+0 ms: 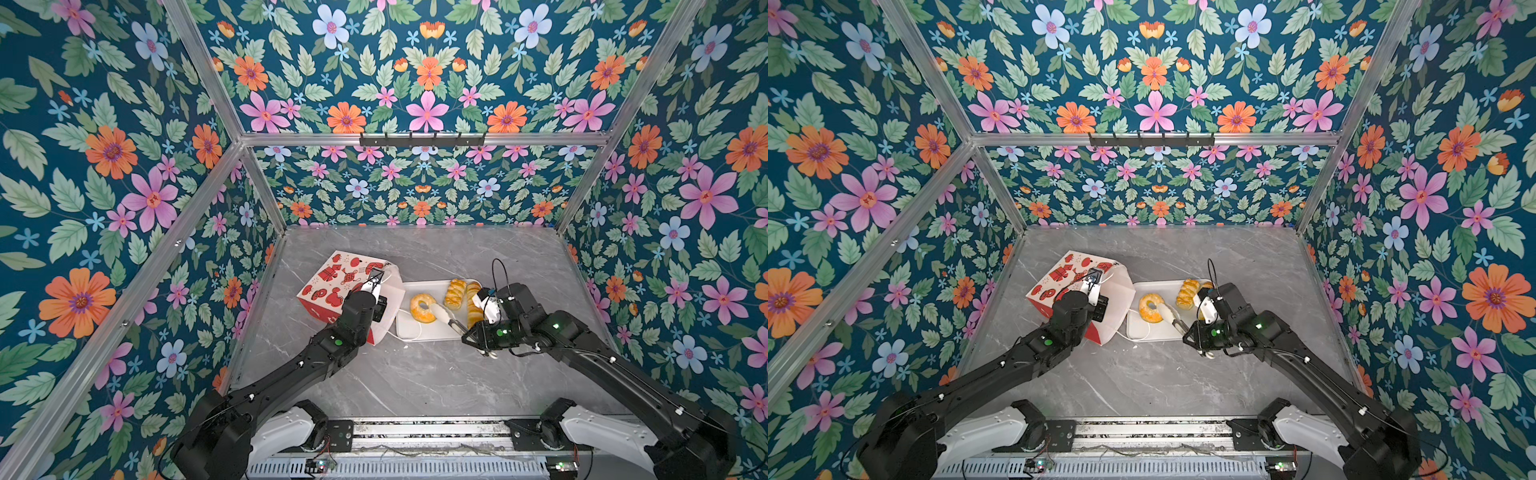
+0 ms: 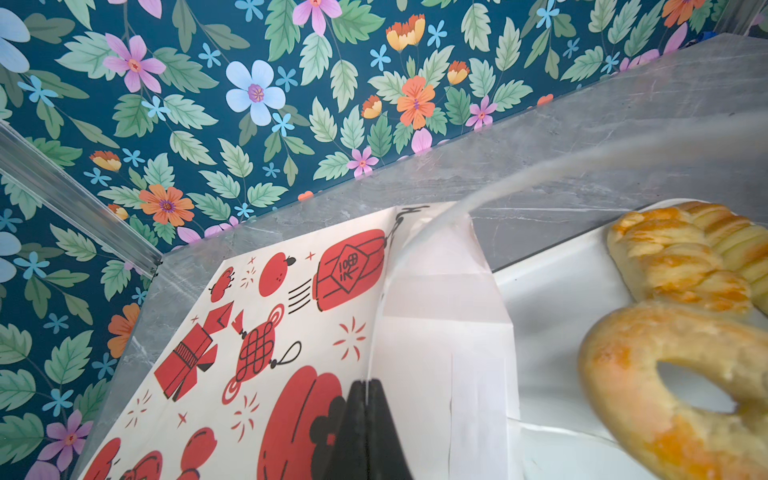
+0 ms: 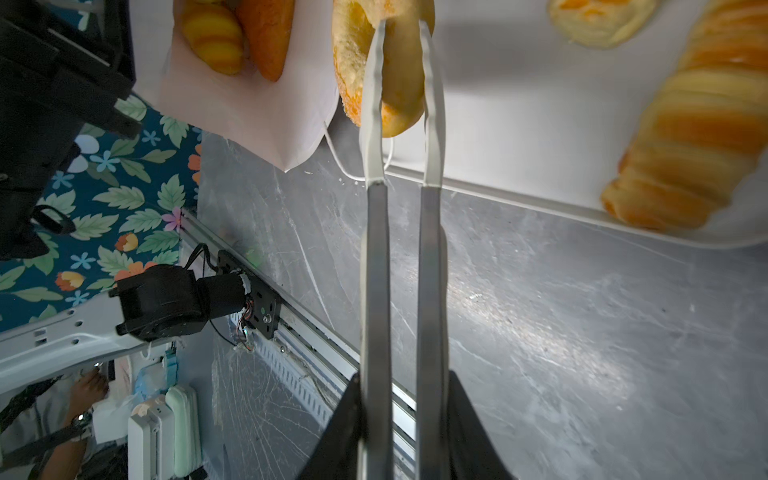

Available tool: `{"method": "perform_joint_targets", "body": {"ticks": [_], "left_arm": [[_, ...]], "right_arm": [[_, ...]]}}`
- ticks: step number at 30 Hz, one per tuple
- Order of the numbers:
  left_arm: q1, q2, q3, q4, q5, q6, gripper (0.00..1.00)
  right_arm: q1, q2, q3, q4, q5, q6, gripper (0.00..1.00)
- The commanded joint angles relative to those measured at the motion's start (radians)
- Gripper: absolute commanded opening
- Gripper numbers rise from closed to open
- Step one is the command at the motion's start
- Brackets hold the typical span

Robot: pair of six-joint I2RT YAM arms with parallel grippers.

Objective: Take the fake bread out of the paper bag

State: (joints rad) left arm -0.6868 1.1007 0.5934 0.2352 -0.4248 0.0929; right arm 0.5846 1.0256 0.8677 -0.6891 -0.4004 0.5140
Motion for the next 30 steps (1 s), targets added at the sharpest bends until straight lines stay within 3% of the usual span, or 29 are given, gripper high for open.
{"method": "perform_joint_targets", "body": {"ticks": [1,19,26,30], "left_arm": [[0.001,-0.006,0.006,0.019,-0.019,-0.009,0.00],[0.001,-0.007,-0.006,0.027,-0.002,-0.012,0.00],[0.001,-0.010,-0.010,0.026,-0.003,-0.012,0.00],[0.001,-0.016,-0.015,0.032,-0.001,-0.013,0.00]], "right_arm": [[-0.019,-0.044,-0.018,-0.089,0.061,0.001,0.27],[-0.054,-0.021,-0.113,-0.095,0.111,0.019,0.27],[-0.056,-0.048,-0.097,-0.111,0.133,0.027,0.40],[-0.057,-0.054,-0.090,-0.124,0.145,0.029,0.41]]}}
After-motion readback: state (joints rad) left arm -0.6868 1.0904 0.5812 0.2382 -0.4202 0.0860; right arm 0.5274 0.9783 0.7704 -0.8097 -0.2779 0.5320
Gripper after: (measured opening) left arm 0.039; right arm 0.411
